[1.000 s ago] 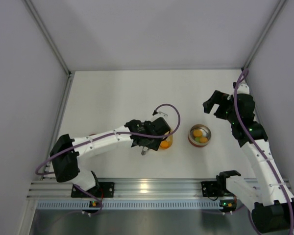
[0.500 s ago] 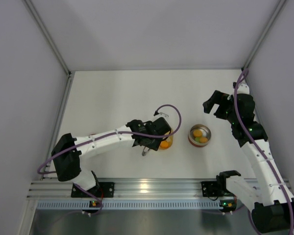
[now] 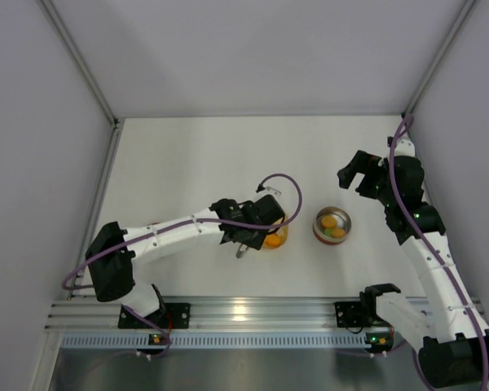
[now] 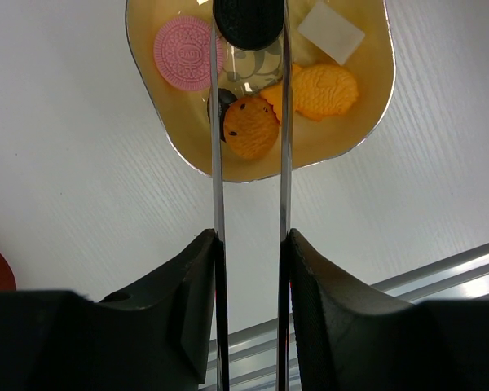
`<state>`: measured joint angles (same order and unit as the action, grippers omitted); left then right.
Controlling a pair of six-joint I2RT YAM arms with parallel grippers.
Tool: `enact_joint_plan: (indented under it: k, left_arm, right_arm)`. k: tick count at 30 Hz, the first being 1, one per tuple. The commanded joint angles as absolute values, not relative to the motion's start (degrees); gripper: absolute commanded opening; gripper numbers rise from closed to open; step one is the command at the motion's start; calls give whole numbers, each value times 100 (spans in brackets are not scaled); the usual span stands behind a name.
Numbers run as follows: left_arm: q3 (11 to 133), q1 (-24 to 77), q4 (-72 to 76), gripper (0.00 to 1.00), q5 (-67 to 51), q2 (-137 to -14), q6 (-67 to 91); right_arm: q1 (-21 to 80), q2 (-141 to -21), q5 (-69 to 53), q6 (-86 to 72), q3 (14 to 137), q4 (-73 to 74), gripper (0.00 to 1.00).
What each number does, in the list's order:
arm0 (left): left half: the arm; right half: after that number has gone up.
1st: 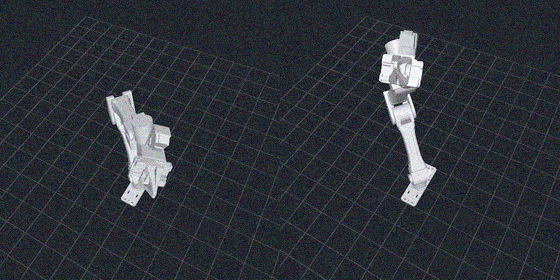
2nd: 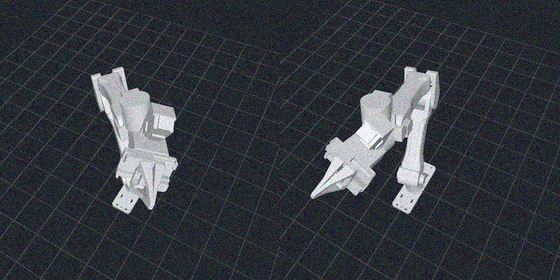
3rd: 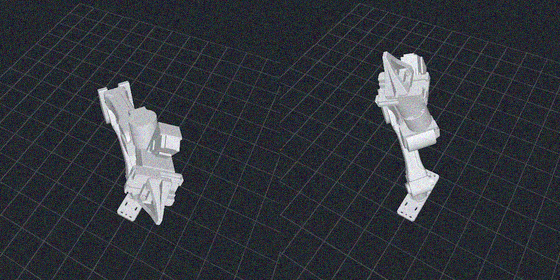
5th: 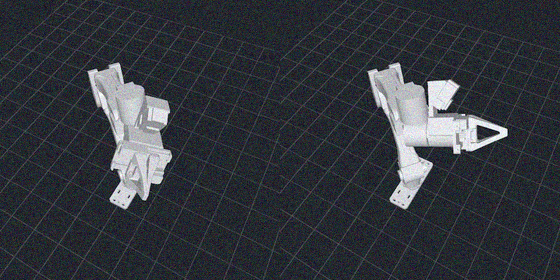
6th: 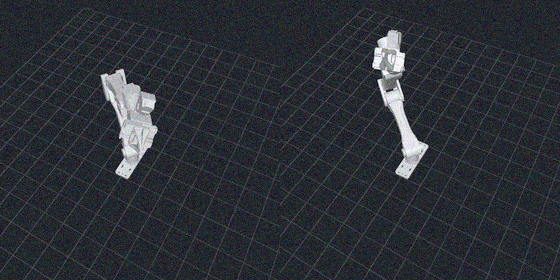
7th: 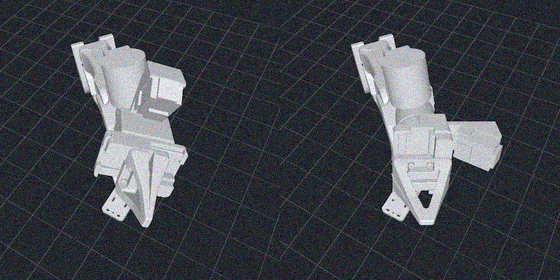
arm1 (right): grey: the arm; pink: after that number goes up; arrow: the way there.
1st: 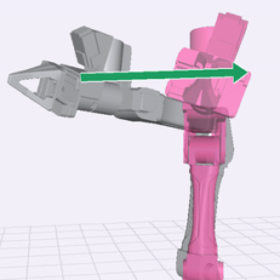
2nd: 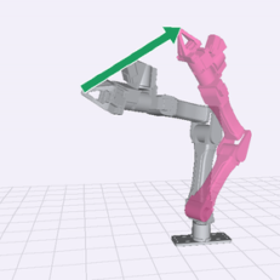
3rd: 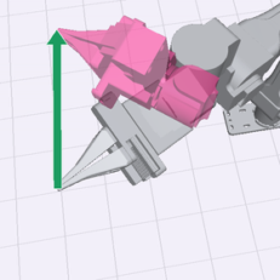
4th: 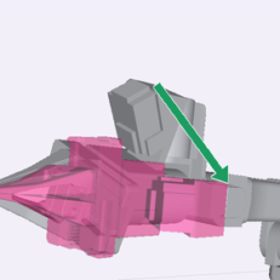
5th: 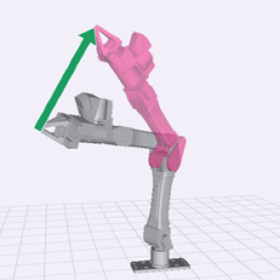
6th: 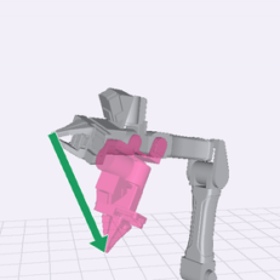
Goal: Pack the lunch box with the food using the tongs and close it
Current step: Pick up the fake food from the plate, then place the fake food in the packing box.
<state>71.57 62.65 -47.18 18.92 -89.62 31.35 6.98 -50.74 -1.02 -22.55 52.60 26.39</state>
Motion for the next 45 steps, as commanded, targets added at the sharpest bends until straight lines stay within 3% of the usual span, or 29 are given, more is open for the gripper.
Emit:
enact_joint_plan:
  k: [1,15,27,45]
  left_arm:
    - [7497,6240,-4632,42,1960,-8719,3024]
    - [8534,6240,-4746,41,1767,-8771,2743]
    - [9746,6644,-4465,41,1117,-9684,2303]
    - [9993,6829,-4184,42,738,-10388,2153]
  right_arm:
    - [694,-4983,-105,-2241,5361,2601,99]
    - [694,-4948,-70,-2241,5370,2619,99]
    - [694,-4922,-35,-2180,5475,2742,100]
    - [694,-4922,123,-2127,5546,2804,100]
